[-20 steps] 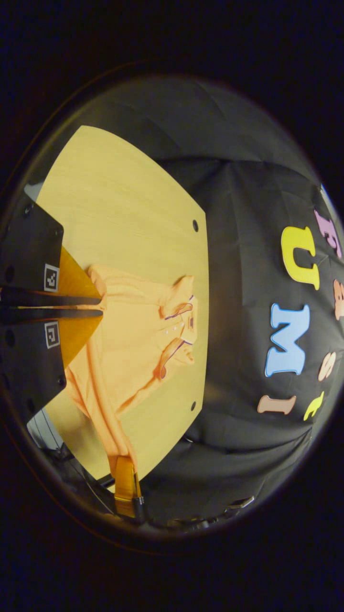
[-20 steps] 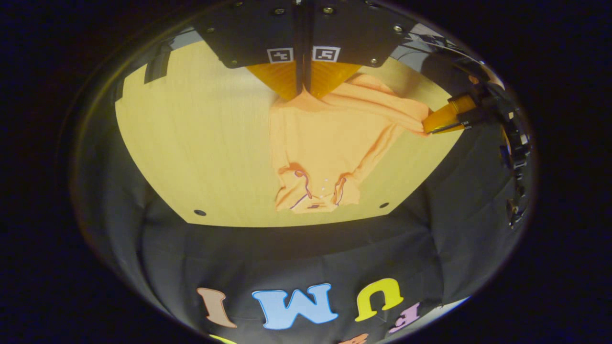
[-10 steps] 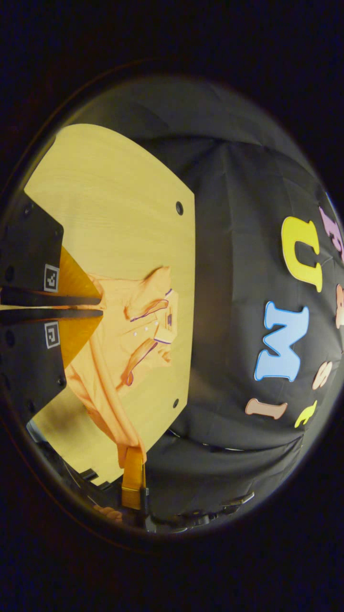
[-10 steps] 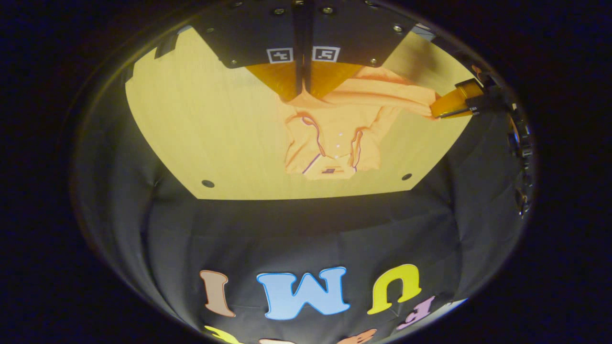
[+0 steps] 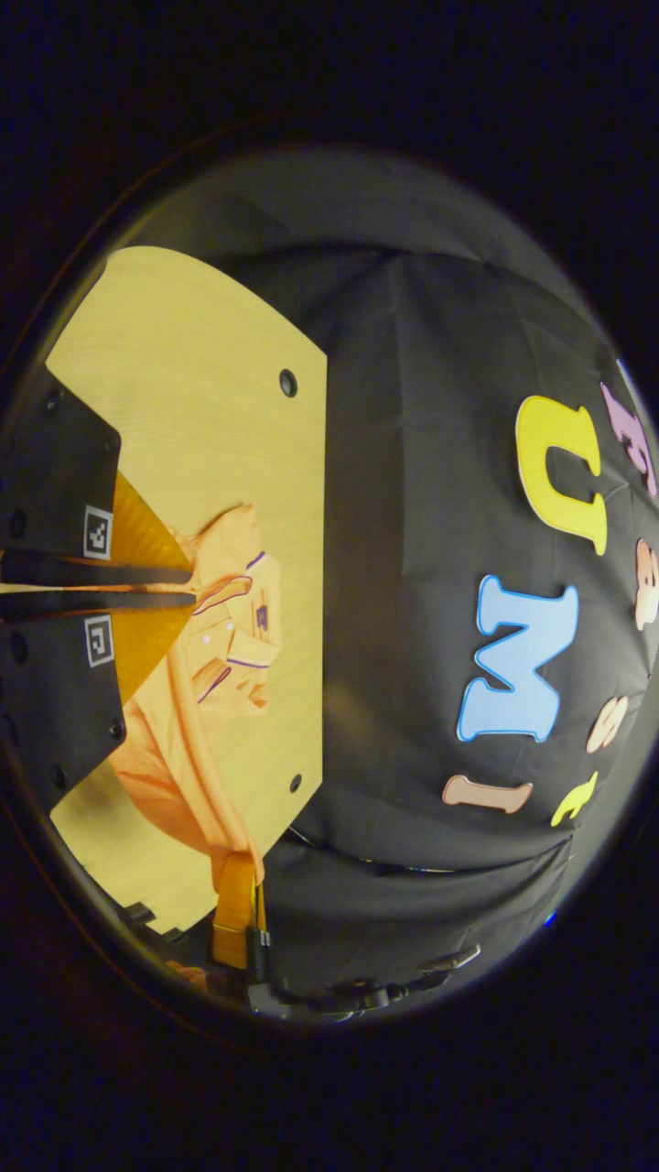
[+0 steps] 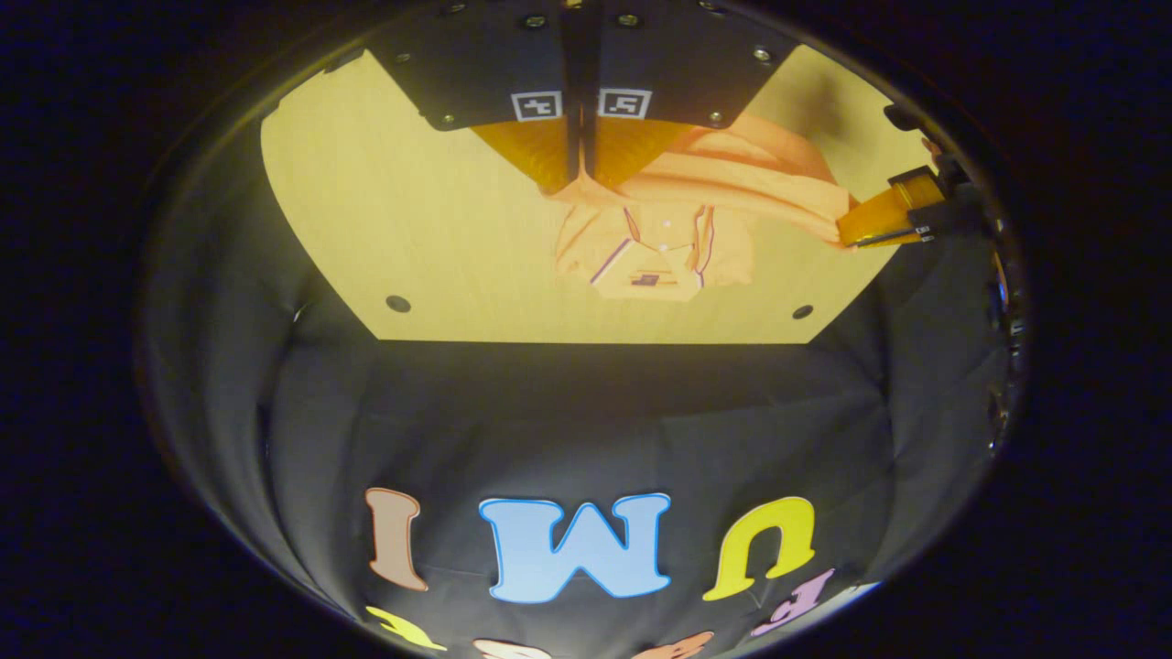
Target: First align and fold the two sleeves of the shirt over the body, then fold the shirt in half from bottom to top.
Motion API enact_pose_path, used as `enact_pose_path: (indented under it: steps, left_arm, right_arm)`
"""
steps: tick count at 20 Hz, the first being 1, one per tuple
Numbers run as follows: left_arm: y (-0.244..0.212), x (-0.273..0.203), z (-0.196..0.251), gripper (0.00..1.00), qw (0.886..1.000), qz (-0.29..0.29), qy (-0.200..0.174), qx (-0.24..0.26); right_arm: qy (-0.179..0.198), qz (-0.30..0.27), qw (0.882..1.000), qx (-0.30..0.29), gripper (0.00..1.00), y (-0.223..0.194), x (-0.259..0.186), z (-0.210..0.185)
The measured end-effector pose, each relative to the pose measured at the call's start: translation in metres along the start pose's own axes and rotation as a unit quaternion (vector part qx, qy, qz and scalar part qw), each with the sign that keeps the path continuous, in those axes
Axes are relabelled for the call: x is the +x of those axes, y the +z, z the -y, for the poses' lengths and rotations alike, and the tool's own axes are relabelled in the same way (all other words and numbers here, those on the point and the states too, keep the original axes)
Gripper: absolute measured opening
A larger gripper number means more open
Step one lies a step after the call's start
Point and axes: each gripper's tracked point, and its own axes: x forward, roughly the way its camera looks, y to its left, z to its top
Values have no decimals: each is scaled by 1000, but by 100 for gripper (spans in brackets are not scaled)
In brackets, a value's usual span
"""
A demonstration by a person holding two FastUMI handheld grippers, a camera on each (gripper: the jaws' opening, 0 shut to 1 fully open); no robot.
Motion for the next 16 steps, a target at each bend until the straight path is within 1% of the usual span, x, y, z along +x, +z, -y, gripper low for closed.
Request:
enact_pose_path:
  steps: [6, 11, 16]
  left_arm:
    - [25, 26, 7, 8, 1000, 16, 20, -4]
    - [47, 56, 9, 8, 999, 23, 29, -7]
    - [69, 91, 9, 8, 999, 29, 35, 14]
  right_arm:
    - [12, 2, 1000, -14, 0, 18, 26, 13]
    - [16, 4, 1000, -8, 0, 34, 53, 24]
    - [18, 7, 1000, -21, 0, 52, 83, 30]
